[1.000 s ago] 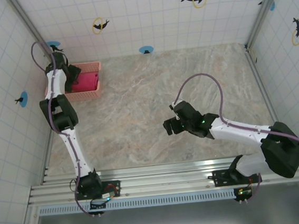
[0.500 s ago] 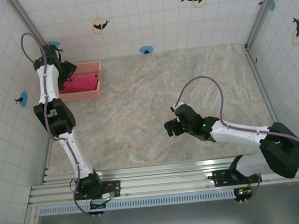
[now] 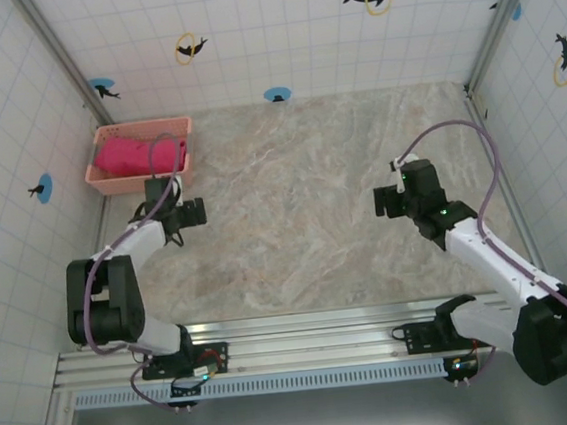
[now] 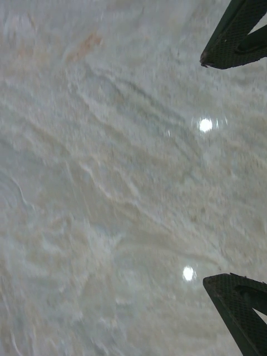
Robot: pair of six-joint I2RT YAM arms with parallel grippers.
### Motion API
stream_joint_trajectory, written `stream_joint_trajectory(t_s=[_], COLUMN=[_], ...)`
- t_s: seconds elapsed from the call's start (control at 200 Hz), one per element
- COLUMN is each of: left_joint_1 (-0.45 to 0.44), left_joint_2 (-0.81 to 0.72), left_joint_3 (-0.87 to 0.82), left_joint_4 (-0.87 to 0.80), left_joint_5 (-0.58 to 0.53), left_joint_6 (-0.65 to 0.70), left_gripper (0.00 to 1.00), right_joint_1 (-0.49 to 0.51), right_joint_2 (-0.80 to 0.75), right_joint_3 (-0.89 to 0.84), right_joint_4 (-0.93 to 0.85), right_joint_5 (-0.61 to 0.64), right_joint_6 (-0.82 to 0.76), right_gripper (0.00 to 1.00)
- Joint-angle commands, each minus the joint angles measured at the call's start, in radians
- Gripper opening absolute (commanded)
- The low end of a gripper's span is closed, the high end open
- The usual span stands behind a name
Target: Roll up the long pants
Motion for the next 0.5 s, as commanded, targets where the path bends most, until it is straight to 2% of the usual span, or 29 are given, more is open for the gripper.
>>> stream_joint_trajectory(t_s=[0.0,0.035,0.095,0.145,0.195,0.22,0.255,0.31,0.33,0.375,0.425,0.465,0.495], left_joint_1=[-0.033,-0.037,-0.036,-0.056,-0.09,-0.107,-0.111,-0.113,-0.113,-0.113,-0.112,-0.112,-0.111], left_joint_2=[-0.018,-0.039,-0.042,-0.042,-0.012,-0.002,-0.007,0.043,0.039,0.009,0.025,0.014,0.013], left_joint_3=[-0.111,-0.138,-0.226,-0.228,-0.258,-0.284,-0.318,-0.379,-0.374,-0.337,-0.347,-0.341,-0.343], left_joint_4=[0.366,0.4,0.614,0.613,0.694,0.773,0.786,1.004,0.992,0.847,0.904,0.866,0.869], left_joint_5=[-0.076,-0.069,-0.01,0.013,0.077,0.063,0.063,0.072,0.072,0.086,0.078,0.079,0.082], left_joint_6=[0.207,0.214,0.243,0.282,0.352,0.361,0.368,0.37,0.371,0.379,0.373,0.375,0.375], left_gripper=[0.97,0.97,0.97,0.97,0.97,0.97,0.97,0.97,0.97,0.97,0.97,0.97,0.97], right_joint_1=[-0.112,-0.153,-0.216,-0.241,-0.258,-0.262,-0.265,-0.272,-0.274,-0.259,-0.237,-0.24,-0.234], right_joint_2=[0.008,0.026,0.067,0.107,0.145,0.163,0.189,0.241,0.261,0.301,0.335,0.375,0.414], right_joint_3=[-0.05,-0.074,-0.117,-0.125,-0.149,-0.167,-0.198,-0.241,-0.242,-0.23,-0.202,-0.175,-0.197], right_joint_4=[0.072,0.125,0.239,0.294,0.392,0.458,0.554,0.732,0.782,0.847,0.864,0.837,0.918], right_joint_5=[0.007,-0.012,-0.056,-0.069,-0.088,-0.086,-0.078,-0.096,-0.112,-0.13,-0.115,-0.137,-0.16], right_joint_6=[-0.099,-0.1,-0.1,-0.135,-0.155,-0.162,-0.156,-0.143,-0.137,-0.175,-0.233,-0.235,-0.25], right_gripper=[0.97,0.97,0.97,0.97,0.98,0.97,0.97,0.97,0.97,0.97,0.98,0.97,0.97])
